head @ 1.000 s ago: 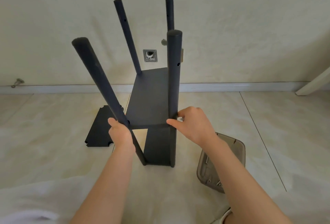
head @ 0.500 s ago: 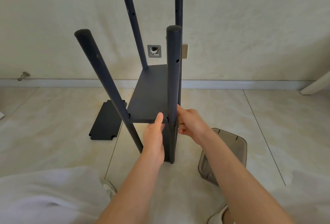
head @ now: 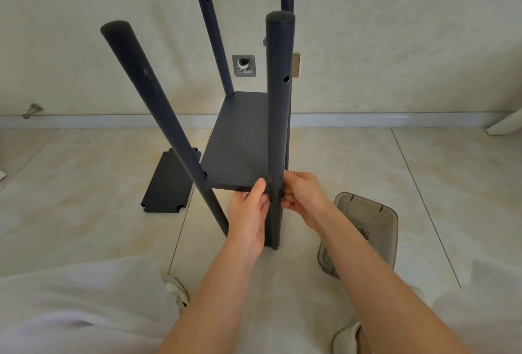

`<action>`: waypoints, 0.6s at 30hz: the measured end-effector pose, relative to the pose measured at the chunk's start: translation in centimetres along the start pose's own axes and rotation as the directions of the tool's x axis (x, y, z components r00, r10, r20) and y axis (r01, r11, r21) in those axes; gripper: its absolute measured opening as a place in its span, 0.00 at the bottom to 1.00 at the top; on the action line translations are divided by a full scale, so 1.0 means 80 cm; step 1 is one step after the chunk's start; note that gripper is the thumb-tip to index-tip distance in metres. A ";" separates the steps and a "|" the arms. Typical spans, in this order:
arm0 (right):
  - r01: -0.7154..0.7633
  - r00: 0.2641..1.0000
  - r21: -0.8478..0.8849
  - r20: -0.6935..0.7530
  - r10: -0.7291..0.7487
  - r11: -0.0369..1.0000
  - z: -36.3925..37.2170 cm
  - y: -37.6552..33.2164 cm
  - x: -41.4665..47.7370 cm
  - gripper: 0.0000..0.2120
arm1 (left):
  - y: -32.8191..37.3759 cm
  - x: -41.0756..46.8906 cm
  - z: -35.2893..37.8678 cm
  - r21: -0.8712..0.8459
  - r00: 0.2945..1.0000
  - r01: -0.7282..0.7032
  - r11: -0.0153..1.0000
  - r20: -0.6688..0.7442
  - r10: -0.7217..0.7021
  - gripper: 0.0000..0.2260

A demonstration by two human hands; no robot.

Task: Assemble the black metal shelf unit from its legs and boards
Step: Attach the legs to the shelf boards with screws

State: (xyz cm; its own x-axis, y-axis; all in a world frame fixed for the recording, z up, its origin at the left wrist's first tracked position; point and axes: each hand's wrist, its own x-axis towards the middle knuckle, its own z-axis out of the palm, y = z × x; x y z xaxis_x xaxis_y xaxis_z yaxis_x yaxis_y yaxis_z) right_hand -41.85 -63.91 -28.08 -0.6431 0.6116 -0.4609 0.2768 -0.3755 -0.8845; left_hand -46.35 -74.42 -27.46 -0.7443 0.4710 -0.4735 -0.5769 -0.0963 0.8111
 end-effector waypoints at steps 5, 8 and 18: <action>-0.017 1.000 0.035 0.002 0.016 0.999 -0.002 -0.003 0.000 0.12 | 0.000 0.004 -0.001 -0.017 1.000 0.015 1.000 0.026 -0.015 0.04; -0.005 1.000 0.026 -0.016 0.006 1.000 -0.001 -0.003 -0.001 0.12 | -0.001 0.003 -0.004 -0.050 0.998 0.004 0.999 0.061 -0.001 0.03; 0.010 0.999 0.063 -0.033 -0.008 0.998 -0.002 0.004 0.002 0.14 | -0.006 0.010 -0.011 -0.069 0.995 0.026 0.997 0.100 -0.019 0.06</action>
State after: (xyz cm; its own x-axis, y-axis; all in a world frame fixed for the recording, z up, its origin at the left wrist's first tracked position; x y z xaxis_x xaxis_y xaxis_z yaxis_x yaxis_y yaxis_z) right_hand -41.76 -63.85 -28.48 -0.6210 0.6375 -0.4559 0.2250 -0.4123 -0.8829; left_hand -46.97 -74.77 -28.52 -0.6958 0.5578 -0.4526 -0.6181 -0.1440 0.7728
